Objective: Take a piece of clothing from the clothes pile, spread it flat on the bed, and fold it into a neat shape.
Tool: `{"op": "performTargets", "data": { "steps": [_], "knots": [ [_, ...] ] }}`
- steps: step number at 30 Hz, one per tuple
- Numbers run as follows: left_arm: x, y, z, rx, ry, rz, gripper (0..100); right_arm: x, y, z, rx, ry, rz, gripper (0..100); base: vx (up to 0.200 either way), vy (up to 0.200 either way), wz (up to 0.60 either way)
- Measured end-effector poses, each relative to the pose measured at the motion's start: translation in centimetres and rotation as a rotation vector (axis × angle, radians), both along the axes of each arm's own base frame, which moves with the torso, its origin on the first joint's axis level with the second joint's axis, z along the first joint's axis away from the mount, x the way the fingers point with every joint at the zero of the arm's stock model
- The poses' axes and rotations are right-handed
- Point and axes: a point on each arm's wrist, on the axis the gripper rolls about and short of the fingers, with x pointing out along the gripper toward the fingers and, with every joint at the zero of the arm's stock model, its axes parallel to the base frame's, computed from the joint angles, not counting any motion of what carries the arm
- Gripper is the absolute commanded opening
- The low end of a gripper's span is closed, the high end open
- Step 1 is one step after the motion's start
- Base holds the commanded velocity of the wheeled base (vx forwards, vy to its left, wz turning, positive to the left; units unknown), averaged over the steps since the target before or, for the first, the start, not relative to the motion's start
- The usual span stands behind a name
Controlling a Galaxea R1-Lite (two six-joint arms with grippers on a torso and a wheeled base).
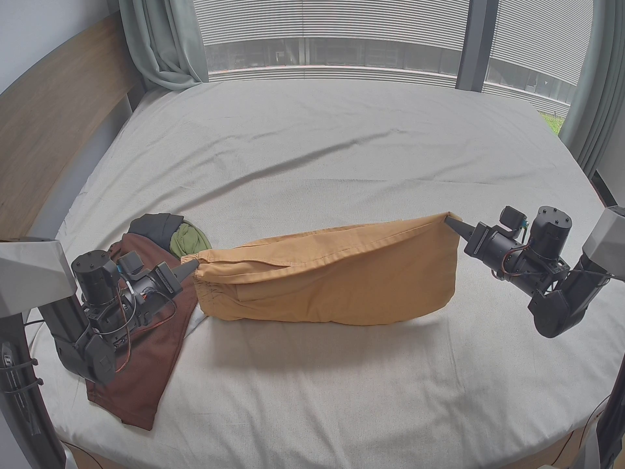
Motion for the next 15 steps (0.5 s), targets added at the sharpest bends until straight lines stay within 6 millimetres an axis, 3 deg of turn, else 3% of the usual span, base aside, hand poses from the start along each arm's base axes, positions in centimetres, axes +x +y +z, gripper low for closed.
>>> {"op": "performTargets", "data": {
  "steps": [15],
  "knots": [
    [0.6,0.0,-1.1,0.003,0.022,0.002,0,3.6,0.2,-1.0,0.011,0.014,0.005,0,0.0,0.0,0.0]
  ]
}}
